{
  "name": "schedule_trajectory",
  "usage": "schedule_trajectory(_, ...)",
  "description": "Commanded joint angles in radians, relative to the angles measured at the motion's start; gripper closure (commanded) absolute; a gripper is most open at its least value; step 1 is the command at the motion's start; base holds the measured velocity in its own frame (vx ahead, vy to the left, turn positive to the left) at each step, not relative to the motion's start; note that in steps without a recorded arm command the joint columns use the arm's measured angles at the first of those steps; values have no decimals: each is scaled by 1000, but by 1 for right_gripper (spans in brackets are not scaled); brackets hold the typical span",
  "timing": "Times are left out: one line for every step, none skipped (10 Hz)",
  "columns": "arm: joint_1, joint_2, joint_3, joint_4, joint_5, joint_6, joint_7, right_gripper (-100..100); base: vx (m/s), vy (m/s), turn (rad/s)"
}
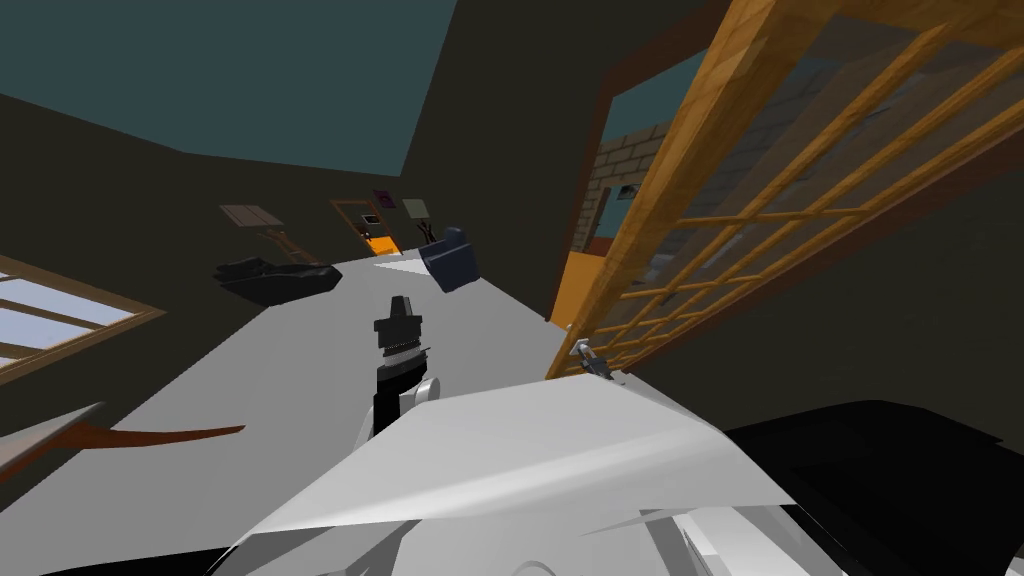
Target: Pull the door open
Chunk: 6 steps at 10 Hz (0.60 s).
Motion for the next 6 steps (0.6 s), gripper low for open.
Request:
schedule_trajectory(1, -7, 10, 8, 4, -14, -9, 100, -127, -45, 137)
schedule_trajectory(1, -9, 13, 10, 5, -18, -11, 100, -187, -62, 147)
schedule_trajectory(2, -13, 19, 14, 7, -27, -16, 100, -170, -65, 131)
schedule_trajectory(2, -17, 26, 19, 10, -37, -22, 100, -180, -78, 134)
schedule_trajectory(3, -22, 33, 24, 13, -47, -28, 100, -202, -85, 154)
schedule_trajectory(3, -27, 40, 30, 15, -57, -34, 100, -207, -57, 142)
